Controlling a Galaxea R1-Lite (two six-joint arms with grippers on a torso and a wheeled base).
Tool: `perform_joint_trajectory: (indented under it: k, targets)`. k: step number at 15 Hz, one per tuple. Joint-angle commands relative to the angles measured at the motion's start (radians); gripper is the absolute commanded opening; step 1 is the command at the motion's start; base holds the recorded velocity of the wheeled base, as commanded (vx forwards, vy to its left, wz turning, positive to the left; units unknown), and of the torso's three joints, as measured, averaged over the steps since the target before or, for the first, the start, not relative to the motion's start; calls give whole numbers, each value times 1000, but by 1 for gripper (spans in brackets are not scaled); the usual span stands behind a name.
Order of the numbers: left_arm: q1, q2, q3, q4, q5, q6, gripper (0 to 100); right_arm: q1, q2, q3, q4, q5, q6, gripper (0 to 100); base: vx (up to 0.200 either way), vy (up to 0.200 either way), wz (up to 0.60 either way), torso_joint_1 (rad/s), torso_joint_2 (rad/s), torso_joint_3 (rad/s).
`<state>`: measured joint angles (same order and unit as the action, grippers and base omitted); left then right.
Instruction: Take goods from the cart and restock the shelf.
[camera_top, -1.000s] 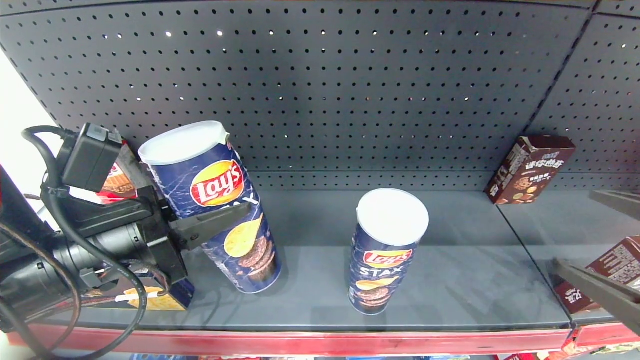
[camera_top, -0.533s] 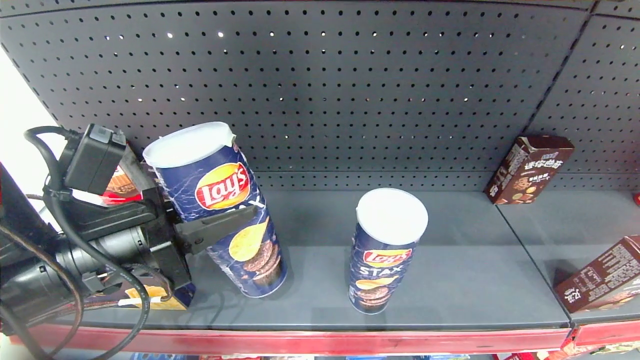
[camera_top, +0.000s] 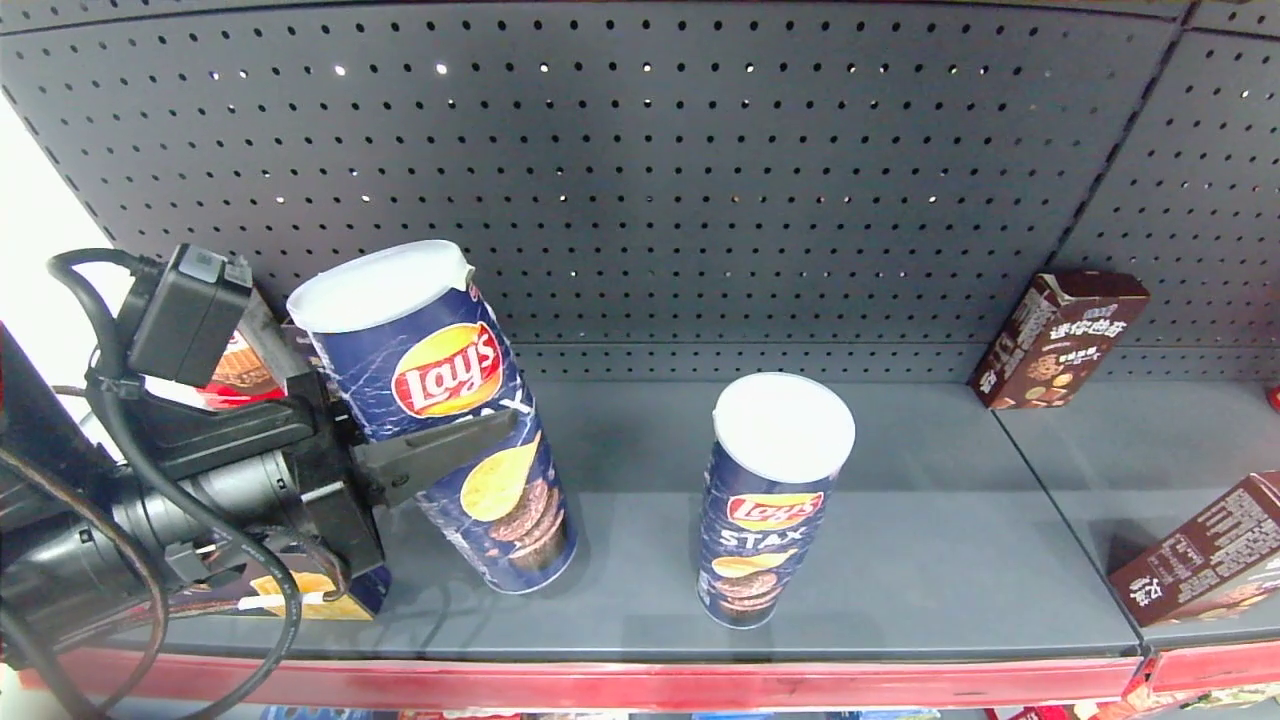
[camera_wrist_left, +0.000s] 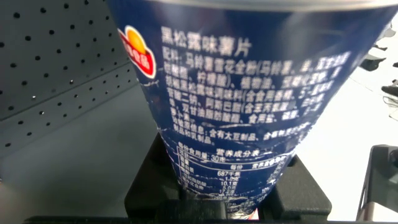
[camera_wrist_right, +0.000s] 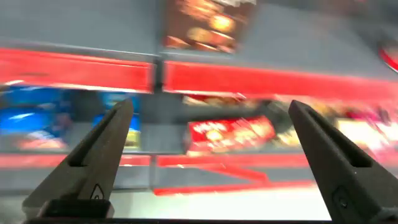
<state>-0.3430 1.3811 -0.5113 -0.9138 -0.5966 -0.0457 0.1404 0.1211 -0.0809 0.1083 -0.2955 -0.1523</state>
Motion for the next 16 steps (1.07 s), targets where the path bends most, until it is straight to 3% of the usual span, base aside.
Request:
perform_joint_trajectory:
  k: [1, 4, 7, 10, 13, 16]
  targets:
    - [-2, 0, 8, 1, 0, 1, 0, -110, -69, 9, -7, 12, 57, 100, 0, 0, 0, 0, 0, 0]
    - [-14, -4, 11, 1, 0, 0, 0, -142, -121, 53, -105, 22, 94, 100, 0, 0, 0, 0, 0, 0]
    - [-30, -4, 2, 1, 0, 0, 0, -140, -121, 81, -114, 360, 103, 100, 0, 0, 0, 0, 0, 0]
    - [-31, -4, 8, 3, 0, 1, 0, -142, -121, 81, -113, 317, 151, 100, 0, 0, 0, 0, 0, 0]
    - [-76, -2, -35, 9, 11, 3, 0, -140, -121, 81, -113, 317, 151, 100, 0, 0, 0, 0, 0, 0]
    - [-67, 4, -73, 32, 15, 9, 0, -140, -121, 81, -113, 317, 151, 100, 0, 0, 0, 0, 0, 0]
